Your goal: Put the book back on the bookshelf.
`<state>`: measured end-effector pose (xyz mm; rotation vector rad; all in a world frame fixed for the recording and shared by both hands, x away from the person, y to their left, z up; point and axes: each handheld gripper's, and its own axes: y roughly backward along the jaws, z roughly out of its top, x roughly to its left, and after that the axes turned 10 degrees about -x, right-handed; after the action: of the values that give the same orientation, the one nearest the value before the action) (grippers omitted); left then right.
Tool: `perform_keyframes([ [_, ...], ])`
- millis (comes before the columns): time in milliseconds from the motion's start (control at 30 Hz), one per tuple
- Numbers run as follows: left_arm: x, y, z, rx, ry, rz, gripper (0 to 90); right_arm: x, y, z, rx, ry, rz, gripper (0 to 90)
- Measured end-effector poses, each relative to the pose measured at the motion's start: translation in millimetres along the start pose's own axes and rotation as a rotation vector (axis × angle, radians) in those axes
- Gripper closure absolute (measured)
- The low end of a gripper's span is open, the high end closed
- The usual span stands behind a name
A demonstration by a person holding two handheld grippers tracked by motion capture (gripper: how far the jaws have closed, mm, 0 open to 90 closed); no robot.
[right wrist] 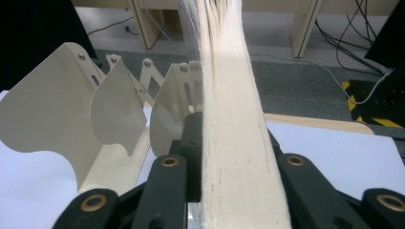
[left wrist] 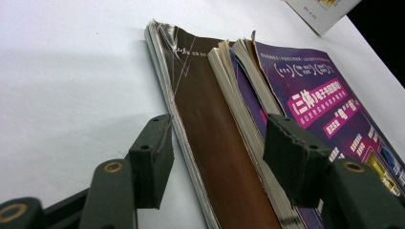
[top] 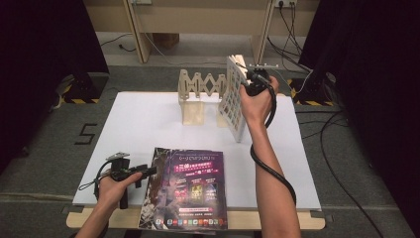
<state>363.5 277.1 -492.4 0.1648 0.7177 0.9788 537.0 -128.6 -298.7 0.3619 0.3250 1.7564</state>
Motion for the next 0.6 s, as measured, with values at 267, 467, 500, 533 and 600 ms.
perform_keyframes([
  [267, 1.0, -0.6, -0.3, 0.001, -0.001, 0.001, 42.4, -0.3, 3.2, -2.4, -0.041, -0.019, 0.02, 74.5],
  [467, 1.1, -0.1, 0.0, -0.002, 0.005, -0.003, 42.4, 1.3, 2.1, 1.9, -0.052, -0.015, 0.02, 74.6],
  [500, 1.3, 0.4, 0.4, -0.004, 0.005, 0.0, 42.4, 1.6, 1.6, 2.6, -0.057, -0.012, 0.019, 74.6],
  [533, 1.9, 0.7, 0.7, -0.005, 0.005, 0.002, 42.4, 2.1, 1.2, 3.3, -0.062, -0.013, 0.014, 74.6],
  [600, 2.6, 1.1, 1.0, -0.006, 0.006, 0.004, 42.4, 2.4, 0.5, 4.5, -0.076, -0.009, 0.01, 74.6],
])
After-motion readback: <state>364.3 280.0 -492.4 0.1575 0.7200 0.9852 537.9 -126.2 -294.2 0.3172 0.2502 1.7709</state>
